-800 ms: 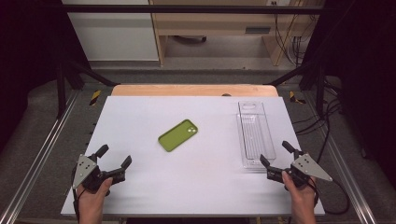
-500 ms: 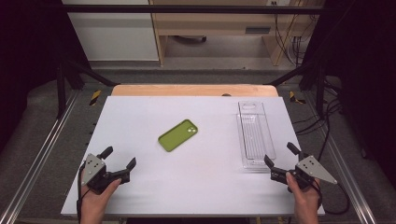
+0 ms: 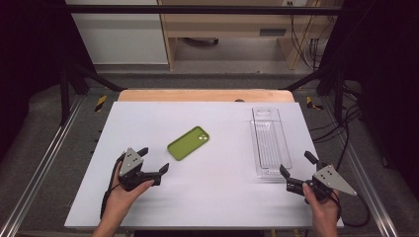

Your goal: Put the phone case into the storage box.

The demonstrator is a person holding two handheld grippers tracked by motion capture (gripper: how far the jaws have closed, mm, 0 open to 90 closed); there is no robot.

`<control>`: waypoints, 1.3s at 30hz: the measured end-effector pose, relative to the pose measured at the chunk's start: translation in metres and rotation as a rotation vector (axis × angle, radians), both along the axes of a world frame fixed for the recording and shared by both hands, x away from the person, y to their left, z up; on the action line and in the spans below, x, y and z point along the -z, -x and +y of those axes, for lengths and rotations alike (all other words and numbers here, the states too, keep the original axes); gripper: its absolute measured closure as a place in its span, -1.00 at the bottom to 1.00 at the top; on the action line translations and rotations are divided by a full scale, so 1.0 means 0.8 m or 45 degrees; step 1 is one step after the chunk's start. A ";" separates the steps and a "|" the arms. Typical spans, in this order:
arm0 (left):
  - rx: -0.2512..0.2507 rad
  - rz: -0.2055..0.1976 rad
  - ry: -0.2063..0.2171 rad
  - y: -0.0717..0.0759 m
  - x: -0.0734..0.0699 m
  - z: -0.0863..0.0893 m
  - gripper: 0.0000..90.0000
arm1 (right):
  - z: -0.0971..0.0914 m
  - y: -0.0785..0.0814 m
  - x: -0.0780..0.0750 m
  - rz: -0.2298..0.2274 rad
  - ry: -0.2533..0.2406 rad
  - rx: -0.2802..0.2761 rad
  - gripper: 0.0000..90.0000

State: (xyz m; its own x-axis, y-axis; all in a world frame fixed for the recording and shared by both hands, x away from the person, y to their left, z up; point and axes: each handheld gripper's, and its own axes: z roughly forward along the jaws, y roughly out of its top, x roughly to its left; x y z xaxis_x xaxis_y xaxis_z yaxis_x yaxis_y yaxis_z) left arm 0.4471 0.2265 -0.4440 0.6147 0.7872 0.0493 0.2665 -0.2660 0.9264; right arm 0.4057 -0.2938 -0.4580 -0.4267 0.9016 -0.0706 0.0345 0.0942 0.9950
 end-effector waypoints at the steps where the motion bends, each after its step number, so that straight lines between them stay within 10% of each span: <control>1: 0.000 0.000 0.000 0.000 0.000 0.000 -0.84 | 0.000 0.000 0.000 -0.001 -0.005 0.003 -0.91; 13: 0.080 0.152 -0.090 -0.042 -0.011 -0.034 -0.66 | 0.002 0.000 0.000 0.004 0.005 -0.003 -0.91; 19: 0.082 0.184 -0.078 -0.057 -0.018 -0.043 -0.30 | 0.005 0.002 -0.001 -0.001 0.010 -0.005 -0.91; 30: 0.053 0.217 -0.228 -0.085 -0.017 -0.063 0.64 | 0.004 0.004 -0.002 -0.005 0.011 0.001 -0.91; 39: 0.092 0.261 -0.281 -0.103 -0.011 -0.084 0.95 | 0.007 0.003 -0.001 -0.005 0.019 -0.003 -0.90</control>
State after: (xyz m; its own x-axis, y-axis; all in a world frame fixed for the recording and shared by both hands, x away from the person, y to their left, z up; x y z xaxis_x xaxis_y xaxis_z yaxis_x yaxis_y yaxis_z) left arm 0.5298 0.1589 -0.4356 0.6832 0.7254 0.0834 0.4148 -0.4796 0.7732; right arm 0.4032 -0.2885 -0.4571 -0.4287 0.8994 -0.0858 0.0304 0.1093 0.9935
